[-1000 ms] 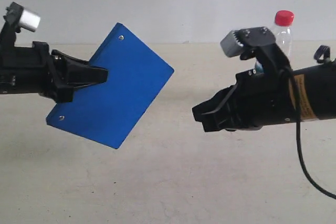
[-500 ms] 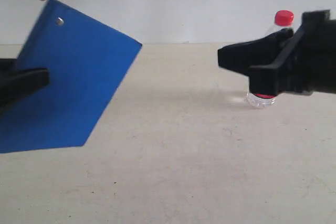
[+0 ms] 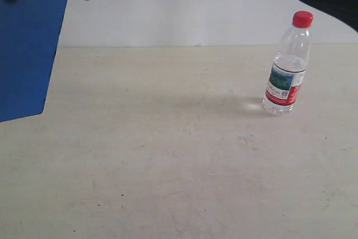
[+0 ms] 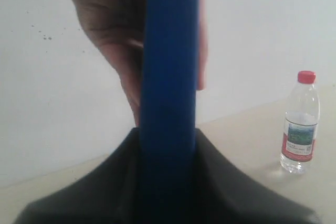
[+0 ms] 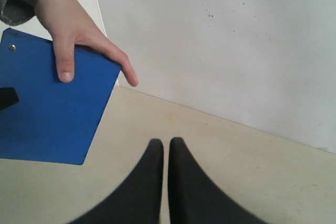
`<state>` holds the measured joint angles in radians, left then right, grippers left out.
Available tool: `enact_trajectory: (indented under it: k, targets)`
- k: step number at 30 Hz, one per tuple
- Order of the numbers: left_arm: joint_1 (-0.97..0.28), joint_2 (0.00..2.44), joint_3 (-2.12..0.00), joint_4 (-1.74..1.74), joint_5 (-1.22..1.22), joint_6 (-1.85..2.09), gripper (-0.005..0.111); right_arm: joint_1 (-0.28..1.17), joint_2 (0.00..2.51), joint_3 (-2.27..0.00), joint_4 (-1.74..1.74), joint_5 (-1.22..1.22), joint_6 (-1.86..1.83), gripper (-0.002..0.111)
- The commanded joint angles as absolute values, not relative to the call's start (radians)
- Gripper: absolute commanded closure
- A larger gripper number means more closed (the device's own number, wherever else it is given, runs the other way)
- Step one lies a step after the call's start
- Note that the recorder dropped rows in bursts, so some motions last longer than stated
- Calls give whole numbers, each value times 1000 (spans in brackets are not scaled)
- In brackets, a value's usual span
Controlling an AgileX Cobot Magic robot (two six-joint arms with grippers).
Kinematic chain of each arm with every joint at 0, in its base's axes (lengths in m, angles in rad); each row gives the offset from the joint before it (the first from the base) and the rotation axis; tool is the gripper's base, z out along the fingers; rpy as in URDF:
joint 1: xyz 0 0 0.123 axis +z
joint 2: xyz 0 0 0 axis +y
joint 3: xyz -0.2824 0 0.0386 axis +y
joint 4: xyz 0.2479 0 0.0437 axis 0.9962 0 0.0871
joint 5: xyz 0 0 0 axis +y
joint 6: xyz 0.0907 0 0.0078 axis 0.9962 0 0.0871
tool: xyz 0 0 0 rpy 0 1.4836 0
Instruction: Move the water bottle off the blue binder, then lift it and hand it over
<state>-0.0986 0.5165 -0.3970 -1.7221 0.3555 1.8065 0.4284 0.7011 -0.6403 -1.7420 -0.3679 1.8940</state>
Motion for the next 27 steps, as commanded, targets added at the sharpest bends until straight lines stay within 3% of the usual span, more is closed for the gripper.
enact_trajectory:
  k: [1, 16, 19, 24, 27]
  targets:
    - [-103, 507, -469, -1744, 369, 1800, 102, 429, 698, -637, -1744, -398, 1899, 109]
    - [-103, 507, -489, -1744, 299, 1800, 100, 429, 698, -637, -1744, -403, 1901, 109]
    - [-103, 507, -489, -1744, 299, 1800, 87, 429, 698, -637, -1744, -403, 1901, 109]
    - [-103, 507, -489, -1744, 281, 1800, 51, 429, 698, -637, -1744, -417, 1901, 109]
    - [-103, 507, -489, -1744, 232, 1800, 42, 429, 698, -637, -1744, -418, 1901, 109]
